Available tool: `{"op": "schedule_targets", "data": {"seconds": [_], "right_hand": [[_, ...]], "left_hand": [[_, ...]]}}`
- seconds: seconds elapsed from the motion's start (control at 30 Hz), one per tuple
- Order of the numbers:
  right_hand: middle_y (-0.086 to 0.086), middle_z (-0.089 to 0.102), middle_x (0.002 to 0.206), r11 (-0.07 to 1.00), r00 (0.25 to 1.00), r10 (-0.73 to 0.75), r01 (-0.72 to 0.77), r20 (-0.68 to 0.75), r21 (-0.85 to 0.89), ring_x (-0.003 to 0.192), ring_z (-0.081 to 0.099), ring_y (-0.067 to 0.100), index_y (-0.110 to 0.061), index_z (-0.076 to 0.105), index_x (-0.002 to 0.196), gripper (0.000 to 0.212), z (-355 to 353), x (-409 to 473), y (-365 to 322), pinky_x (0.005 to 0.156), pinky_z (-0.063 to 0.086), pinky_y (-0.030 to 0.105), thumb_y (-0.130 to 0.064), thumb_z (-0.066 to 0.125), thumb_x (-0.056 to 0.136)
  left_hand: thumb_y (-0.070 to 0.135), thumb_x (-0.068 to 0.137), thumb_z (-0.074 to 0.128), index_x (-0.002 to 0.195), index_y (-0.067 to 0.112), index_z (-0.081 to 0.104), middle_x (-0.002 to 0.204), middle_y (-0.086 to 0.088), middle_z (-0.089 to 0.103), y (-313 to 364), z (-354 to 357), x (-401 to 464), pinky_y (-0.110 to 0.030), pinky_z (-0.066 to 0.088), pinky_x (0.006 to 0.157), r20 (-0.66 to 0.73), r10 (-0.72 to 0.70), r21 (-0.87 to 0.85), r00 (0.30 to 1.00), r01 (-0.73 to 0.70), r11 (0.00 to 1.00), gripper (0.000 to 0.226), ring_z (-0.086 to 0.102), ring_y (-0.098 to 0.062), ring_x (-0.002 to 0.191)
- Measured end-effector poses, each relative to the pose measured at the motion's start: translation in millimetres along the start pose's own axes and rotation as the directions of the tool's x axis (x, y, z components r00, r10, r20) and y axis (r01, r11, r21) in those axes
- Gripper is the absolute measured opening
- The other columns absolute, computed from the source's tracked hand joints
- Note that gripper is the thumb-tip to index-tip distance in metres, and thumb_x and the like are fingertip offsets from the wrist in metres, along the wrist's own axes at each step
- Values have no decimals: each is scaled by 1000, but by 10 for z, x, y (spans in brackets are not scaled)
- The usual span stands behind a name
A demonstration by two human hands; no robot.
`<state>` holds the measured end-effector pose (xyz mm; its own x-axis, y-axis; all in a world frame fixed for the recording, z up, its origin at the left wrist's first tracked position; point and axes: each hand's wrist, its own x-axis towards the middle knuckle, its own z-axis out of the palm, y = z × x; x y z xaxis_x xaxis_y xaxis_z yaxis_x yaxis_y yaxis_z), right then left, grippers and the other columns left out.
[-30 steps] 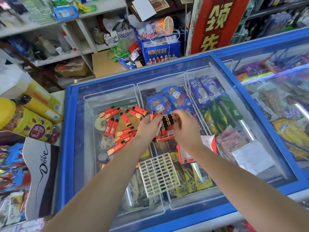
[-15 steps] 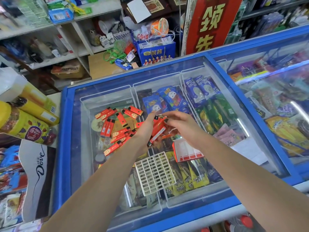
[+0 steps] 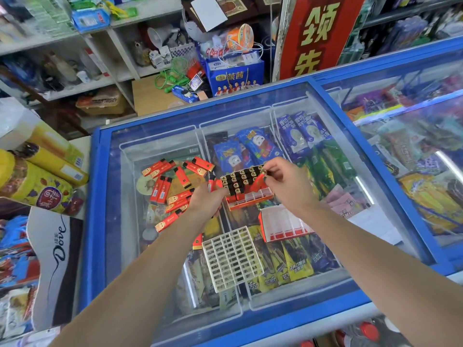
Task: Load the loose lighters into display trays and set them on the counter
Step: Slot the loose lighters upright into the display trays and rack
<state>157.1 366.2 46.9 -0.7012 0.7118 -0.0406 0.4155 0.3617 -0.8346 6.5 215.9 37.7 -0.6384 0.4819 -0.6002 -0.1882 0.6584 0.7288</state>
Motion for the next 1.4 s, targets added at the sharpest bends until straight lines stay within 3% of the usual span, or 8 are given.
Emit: {"op": "schedule_targets", "data": {"seconds": [0.13,0.27,0.5,0.67,0.83,1.0,1.2,1.4], "right_hand": [[0,69,95,946,972,-207,229,116,-231,81,65,18,-9,64,105,16,106,-4,32,76,56,38,0,62,92],[6,64,104,856,929,-277,355,246,-377,82,63,29,-7,60,104,14,218,15,50,68,53,47,0,57,93],[4,60,100,809,926,-288,372,245,-455,73,62,30,-8,57,100,8,335,35,83,56,48,39,-3,54,95],[2,58,108,728,892,-316,447,324,-520,72,61,24,-14,59,118,22,317,20,98,54,51,39,-12,53,97],[4,55,109,746,899,-298,429,321,-509,70,60,26,-10,60,112,15,293,80,121,57,51,39,-11,51,100],[6,50,112,769,921,-254,378,296,-516,61,56,27,-6,58,104,8,323,51,144,54,51,41,-9,52,101],[4,48,117,713,918,-206,378,339,-590,64,58,26,-9,54,113,13,364,62,169,59,53,42,-7,49,102],[5,49,108,690,918,-229,387,323,-612,53,48,22,-11,51,110,19,384,1,179,49,52,44,-2,58,95]], "left_hand": [[22,91,65,98,20,54,76,-4,57,-11,37,22,-31,48,56,-22,44,23,999,-44,999,13,54,-17,60],[24,92,65,104,18,56,83,-3,59,-2,61,32,-32,48,60,-33,75,50,997,-74,996,16,57,-16,66],[33,89,71,113,27,40,103,7,58,10,81,65,-41,59,77,-56,107,154,993,-97,983,40,65,-20,88],[38,86,76,124,17,49,102,-4,63,-11,108,152,-31,45,59,-73,123,206,990,-105,973,51,60,-20,77],[35,88,76,145,12,39,104,10,46,-22,134,192,-29,48,59,-102,153,264,983,-122,957,72,59,-12,79],[35,87,76,141,11,42,87,15,44,-33,136,200,-28,45,53,-112,149,283,982,-112,953,68,63,-18,75],[38,87,76,156,15,29,137,-9,55,-34,137,190,-35,53,71,-106,137,282,985,-102,954,86,66,-33,107],[43,85,78,157,15,30,141,-10,56,-20,117,196,-45,59,84,-111,117,287,987,-81,955,90,65,-36,112]]}}
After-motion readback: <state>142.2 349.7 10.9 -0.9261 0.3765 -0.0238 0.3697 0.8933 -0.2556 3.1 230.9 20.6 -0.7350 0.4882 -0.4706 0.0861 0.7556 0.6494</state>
